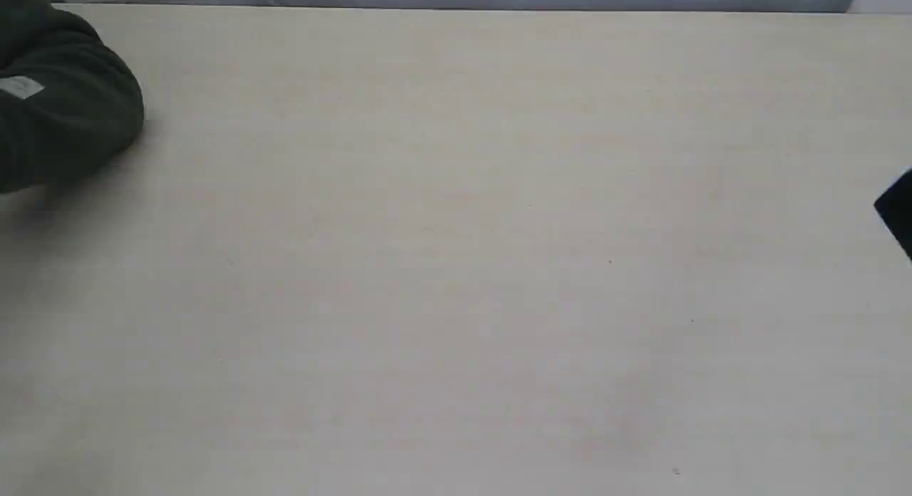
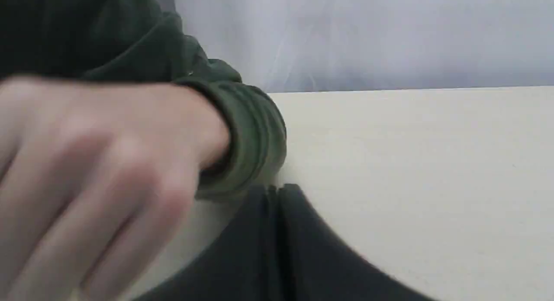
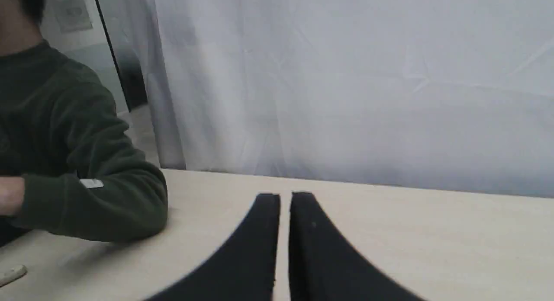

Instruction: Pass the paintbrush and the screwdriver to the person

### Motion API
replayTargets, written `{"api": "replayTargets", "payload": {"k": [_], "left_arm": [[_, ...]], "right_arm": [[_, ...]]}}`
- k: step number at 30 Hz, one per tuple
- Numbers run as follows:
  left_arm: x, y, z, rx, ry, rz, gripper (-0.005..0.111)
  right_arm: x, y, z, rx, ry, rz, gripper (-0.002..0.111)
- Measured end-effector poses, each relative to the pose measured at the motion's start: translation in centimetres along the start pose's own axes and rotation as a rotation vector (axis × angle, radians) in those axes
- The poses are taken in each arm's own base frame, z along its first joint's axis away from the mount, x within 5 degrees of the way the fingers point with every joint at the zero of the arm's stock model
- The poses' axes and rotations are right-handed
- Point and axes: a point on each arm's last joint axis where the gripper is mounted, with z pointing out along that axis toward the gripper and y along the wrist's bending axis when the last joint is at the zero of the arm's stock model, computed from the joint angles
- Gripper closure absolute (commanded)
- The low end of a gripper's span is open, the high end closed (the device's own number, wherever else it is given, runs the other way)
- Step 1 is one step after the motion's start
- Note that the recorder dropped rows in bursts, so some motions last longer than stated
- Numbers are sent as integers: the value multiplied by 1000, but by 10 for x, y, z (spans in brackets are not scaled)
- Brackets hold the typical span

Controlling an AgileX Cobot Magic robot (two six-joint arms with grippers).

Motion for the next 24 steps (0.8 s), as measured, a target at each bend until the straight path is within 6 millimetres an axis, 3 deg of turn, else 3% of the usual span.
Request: {"api": "replayTargets", "payload": {"k": [7, 19, 24], "left_arm": [[0, 0, 0, 0, 0, 0, 107], [0, 0, 0, 0, 0, 0, 107], [0, 0, 0, 0, 0, 0, 107]], "right_arm": [[18, -4, -16, -16, -115, -43, 104], [27, -6, -16, -7, -107, -139, 104], [35, -7, -15, -6, -18, -139, 104]]}}
